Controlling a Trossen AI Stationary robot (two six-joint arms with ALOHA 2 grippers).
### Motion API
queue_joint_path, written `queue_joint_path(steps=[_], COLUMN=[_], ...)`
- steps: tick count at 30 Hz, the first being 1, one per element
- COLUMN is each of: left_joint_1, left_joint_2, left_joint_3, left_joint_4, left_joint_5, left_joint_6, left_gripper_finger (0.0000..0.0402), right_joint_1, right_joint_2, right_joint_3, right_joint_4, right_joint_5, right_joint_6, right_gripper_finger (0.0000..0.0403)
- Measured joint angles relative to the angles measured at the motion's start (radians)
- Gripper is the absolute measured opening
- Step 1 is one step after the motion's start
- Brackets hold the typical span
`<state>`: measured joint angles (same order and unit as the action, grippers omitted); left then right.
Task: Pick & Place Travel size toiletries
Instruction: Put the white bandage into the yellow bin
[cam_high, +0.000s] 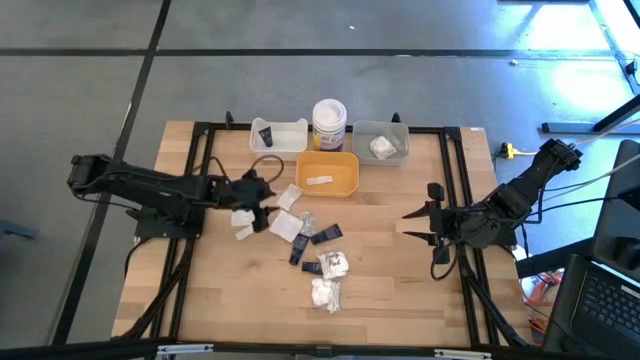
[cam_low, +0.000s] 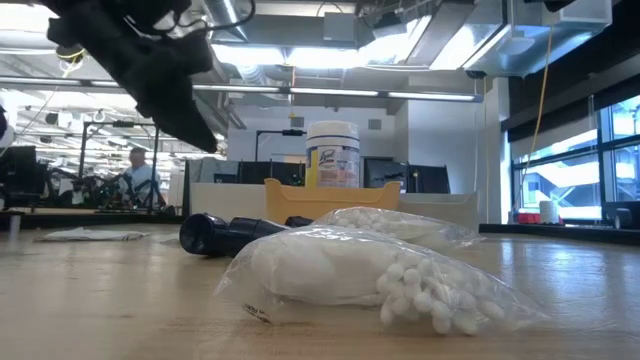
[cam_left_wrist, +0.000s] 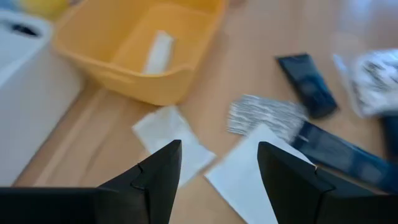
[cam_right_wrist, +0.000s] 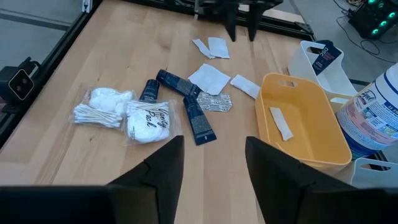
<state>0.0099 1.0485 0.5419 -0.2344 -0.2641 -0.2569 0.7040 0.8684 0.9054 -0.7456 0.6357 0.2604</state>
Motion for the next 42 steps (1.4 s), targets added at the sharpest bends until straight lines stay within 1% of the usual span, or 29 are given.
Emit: queue_joint_path(steps=[6, 11, 13, 17, 19, 21, 26, 28, 29, 31, 33, 38, 42], left_joint_1=[0.061, 0.091, 0.088, 0.063, 0.05, 0.034, -0.019, -0.052, -0.069, -0.104, -0.134, -0.233, -0.295], left_joint_2=[0.0, 0.0, 0.007, 0.051, 0.077, 0.099, 0.103, 0.1, 0.1, 0.1, 0.1, 0.1, 0.1], left_joint_3=[0.0, 0.0, 0.0, 0.0, 0.0, 0.0, 0.0, 0.0, 0.0, 0.0, -0.001, -0.001, -0.001], left_joint_4=[0.004, 0.042, 0.045, 0.053, 0.051, 0.051, 0.027, 0.012, 0.002, -0.028, -0.065, -0.144, -0.166], left_joint_5=[0.026, 0.005, -0.021, -0.08, -0.079, -0.044, 0.17, 0.196, 0.192, 0.148, 0.113, 0.073, -0.051], left_joint_6=[-0.047, -0.166, -0.183, -0.16, -0.159, -0.159, -0.092, -0.068, -0.064, -0.094, -0.16, -0.338, -0.504], left_gripper_finger=[0.021, 0.021, 0.021, 0.021, 0.021, 0.021, 0.021, 0.021, 0.021, 0.021, 0.021, 0.021, 0.021], right_joint_1=[0.0, 0.0, 0.0, 0.0, 0.0, 0.0, 0.0, 0.0, 0.0, 0.0, 0.0, 0.0, 0.0], right_joint_2=[0.0, 0.0, 0.0, 0.0, 0.0, 0.0, 0.0, 0.0, 0.0, 0.0, 0.0, 0.0, 0.0], right_joint_3=[0.0, 0.0, 0.0, 0.0, 0.0, 0.0, 0.0, 0.0, 0.0, 0.0, 0.0, 0.0, 0.0], right_joint_4=[0.0, 0.0, 0.0, 0.0, 0.0, 0.0, 0.0, 0.0, 0.0, 0.0, 0.0, 0.0, 0.0], right_joint_5=[0.0, 0.0, 0.0, 0.0, 0.0, 0.0, 0.0, 0.0, 0.0, 0.0, 0.0, 0.0, 0.0], right_joint_6=[0.0, 0.0, 0.0, 0.0, 0.0, 0.0, 0.0, 0.0, 0.0, 0.0, 0.0, 0.0, -0.001], right_gripper_finger=[0.0184, 0.019, 0.0192, 0.0195, 0.0197, 0.0199, 0.0203, 0.0203, 0.0203, 0.0202, 0.0198, 0.0187, 0.0178])
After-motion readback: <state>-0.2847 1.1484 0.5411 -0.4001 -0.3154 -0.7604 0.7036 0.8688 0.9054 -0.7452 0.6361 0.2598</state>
